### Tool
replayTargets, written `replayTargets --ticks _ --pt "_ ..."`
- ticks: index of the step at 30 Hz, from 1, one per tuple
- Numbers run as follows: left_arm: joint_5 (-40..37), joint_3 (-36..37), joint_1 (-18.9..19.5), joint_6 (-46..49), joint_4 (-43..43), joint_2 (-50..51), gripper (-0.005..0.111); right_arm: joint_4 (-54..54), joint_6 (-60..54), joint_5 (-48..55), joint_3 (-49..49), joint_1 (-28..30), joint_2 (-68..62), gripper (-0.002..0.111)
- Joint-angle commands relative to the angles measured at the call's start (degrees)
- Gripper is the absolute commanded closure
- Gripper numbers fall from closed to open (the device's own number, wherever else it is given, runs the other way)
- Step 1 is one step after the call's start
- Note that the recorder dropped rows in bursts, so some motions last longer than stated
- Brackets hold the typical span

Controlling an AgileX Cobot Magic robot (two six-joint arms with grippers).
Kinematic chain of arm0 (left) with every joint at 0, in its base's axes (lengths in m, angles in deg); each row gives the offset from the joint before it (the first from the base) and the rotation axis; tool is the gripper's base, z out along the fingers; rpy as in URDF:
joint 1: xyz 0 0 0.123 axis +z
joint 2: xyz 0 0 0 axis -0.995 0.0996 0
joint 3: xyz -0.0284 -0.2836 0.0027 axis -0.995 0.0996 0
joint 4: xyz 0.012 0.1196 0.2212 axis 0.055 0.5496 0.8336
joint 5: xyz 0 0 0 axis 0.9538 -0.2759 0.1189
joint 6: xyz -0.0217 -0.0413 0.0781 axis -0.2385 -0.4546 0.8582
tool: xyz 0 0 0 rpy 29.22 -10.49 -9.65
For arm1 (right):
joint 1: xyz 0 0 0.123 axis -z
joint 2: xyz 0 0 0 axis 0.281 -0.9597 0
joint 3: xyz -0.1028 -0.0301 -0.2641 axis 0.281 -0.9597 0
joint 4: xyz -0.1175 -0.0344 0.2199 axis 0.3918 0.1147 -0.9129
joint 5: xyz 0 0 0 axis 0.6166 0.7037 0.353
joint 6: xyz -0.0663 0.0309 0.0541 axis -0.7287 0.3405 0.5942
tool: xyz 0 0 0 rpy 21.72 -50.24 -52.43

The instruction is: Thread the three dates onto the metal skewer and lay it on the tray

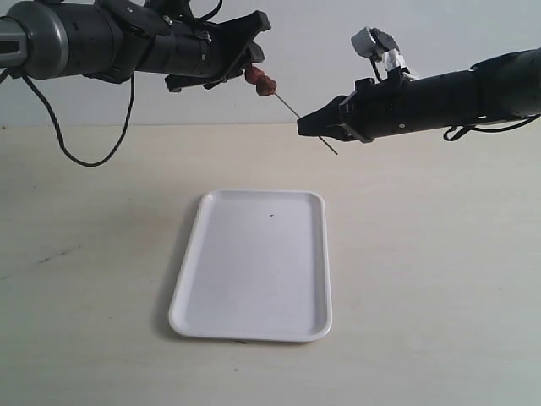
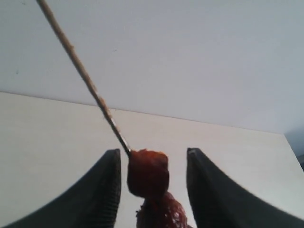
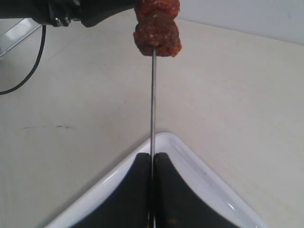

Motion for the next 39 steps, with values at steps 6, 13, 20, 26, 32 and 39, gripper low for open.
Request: replayTargets --ticks 6,13,20,26,32,39 --pt "-0.38 -0.09 -0.07 0.37 3.3 -1.98 0.062 0.35 -0.68 -1.78 0.39 0.49 0.05 0.108" --pt "-3.11 -0.09 0.02 0.37 8.65 -3.61 0.062 1.16 1.44 0.77 0.39 4.07 0.05 0.108" --pt "-11.32 -0.09 1.02 0.37 13.34 -4.0 0.062 1.66 2.32 7.46 0.39 7.78 0.05 0.108" --pt "-21.39 0.02 1.02 0.37 21.65 -4.0 0.079 1.95 2.48 10.9 0.29 9.05 0.05 0.108" --pt "-32.18 0.24 0.37 4.07 23.29 -4.0 0.107 3.24 1.78 13.16 -1.01 9.05 2.62 0.108" --pt "-17.16 13.52 -3.51 8.14 24.65 -7.3 0.107 3.24 0.74 -0.15 -7.47 9.05 10.18 0.108"
